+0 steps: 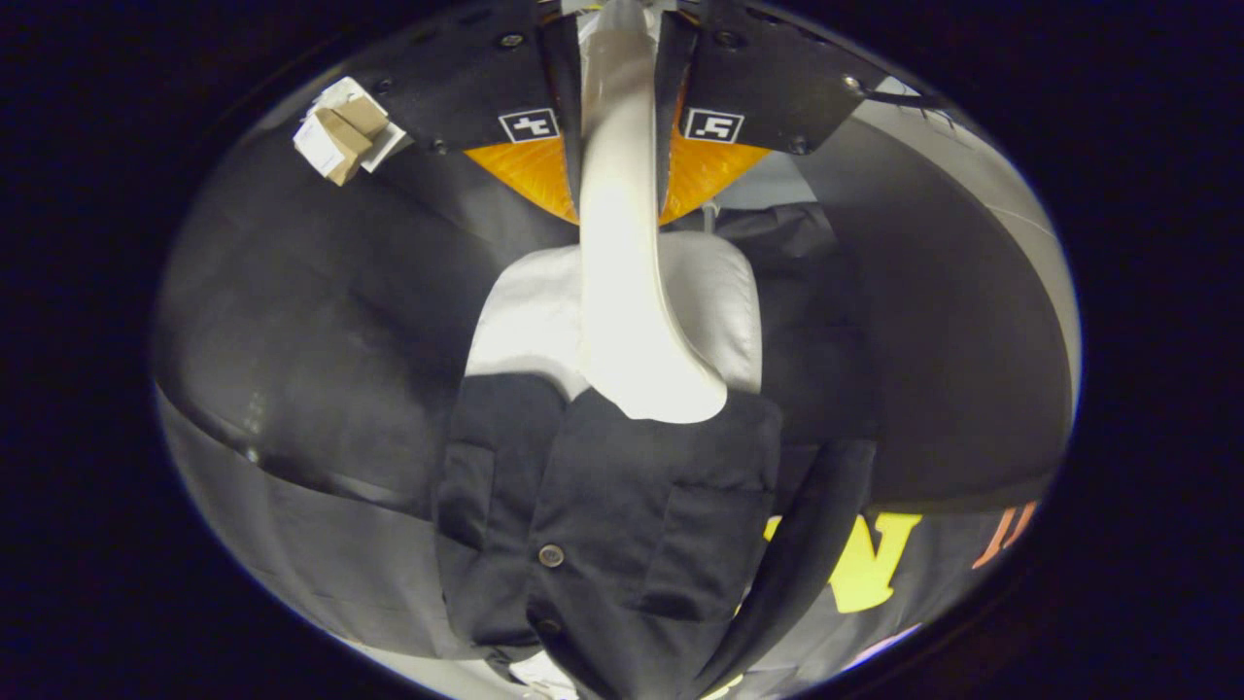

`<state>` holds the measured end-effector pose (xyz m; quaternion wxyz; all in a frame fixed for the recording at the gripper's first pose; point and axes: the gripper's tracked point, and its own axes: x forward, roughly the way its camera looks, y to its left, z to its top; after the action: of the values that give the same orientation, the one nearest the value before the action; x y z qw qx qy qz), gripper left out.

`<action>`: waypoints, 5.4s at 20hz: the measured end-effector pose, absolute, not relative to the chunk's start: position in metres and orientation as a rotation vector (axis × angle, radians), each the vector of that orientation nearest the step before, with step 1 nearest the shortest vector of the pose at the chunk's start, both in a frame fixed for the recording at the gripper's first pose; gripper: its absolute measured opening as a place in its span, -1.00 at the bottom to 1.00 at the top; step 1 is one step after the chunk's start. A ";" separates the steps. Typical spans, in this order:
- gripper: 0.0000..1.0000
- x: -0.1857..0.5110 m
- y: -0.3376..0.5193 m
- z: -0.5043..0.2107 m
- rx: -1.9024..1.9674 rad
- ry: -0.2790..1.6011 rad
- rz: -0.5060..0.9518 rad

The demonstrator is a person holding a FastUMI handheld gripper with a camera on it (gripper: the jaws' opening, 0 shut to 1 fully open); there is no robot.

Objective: Iron the clothes twice with a garment steamer, once on the left side and once on the right side.

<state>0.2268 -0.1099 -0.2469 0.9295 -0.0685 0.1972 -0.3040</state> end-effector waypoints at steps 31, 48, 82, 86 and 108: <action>-0.33 0.315 -0.238 0.210 -0.098 -0.323 -0.632; -0.33 0.284 -0.238 0.040 -0.057 -0.101 -0.663; -0.33 0.227 -0.254 -0.228 -0.129 0.369 -0.745; -0.33 0.218 -0.251 -0.253 -0.134 0.424 -0.748; -0.33 0.146 -0.084 -0.057 -0.265 0.117 -0.565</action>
<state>0.1455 -0.0838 -0.0573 0.9499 -0.1305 0.0577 -0.2779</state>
